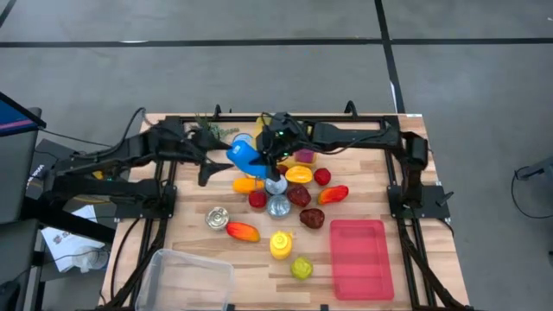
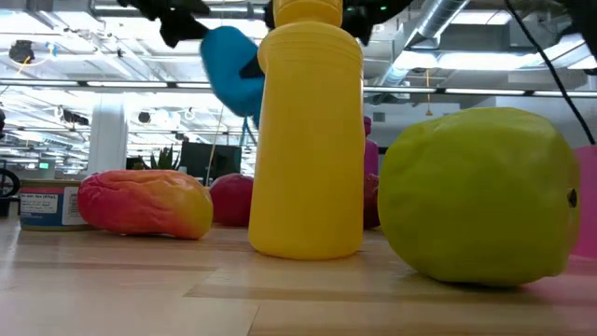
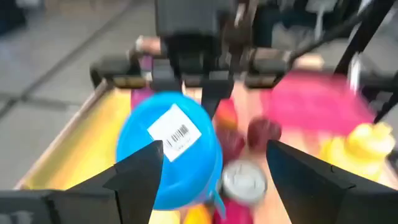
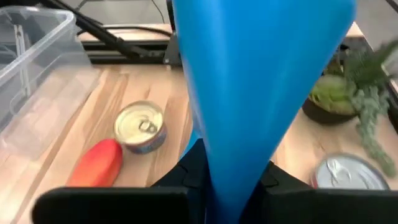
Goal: Pick & Place Food Item
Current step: Put the blue tumbler into the yellow bin
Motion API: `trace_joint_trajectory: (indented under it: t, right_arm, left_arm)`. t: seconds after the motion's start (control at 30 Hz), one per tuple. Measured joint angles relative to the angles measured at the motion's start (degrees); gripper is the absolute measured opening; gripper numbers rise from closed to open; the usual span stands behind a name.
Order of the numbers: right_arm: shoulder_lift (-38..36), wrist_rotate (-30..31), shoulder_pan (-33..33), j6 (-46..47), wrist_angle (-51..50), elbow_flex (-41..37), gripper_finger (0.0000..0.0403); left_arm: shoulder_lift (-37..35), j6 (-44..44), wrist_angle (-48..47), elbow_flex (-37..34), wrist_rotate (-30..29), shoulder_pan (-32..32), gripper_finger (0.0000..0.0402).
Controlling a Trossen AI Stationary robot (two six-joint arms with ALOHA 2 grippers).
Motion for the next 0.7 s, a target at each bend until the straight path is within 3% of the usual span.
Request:
trace_joint_trajectory:
  t: [0.27,0.7]
  right_arm:
    - [5.24,-0.75,0.59,-2.31,-7.82,8.49,0.0039]
    - [4.99,-0.78,1.10,-5.38,-11.15,8.98,0.0039]
  left_arm:
    - [6.55,3.02,-10.32,5.53,-4.15,1.92,0.0278]
    - [12.15,8.44,-12.22,6.44,1.92,3.67,0.0285]
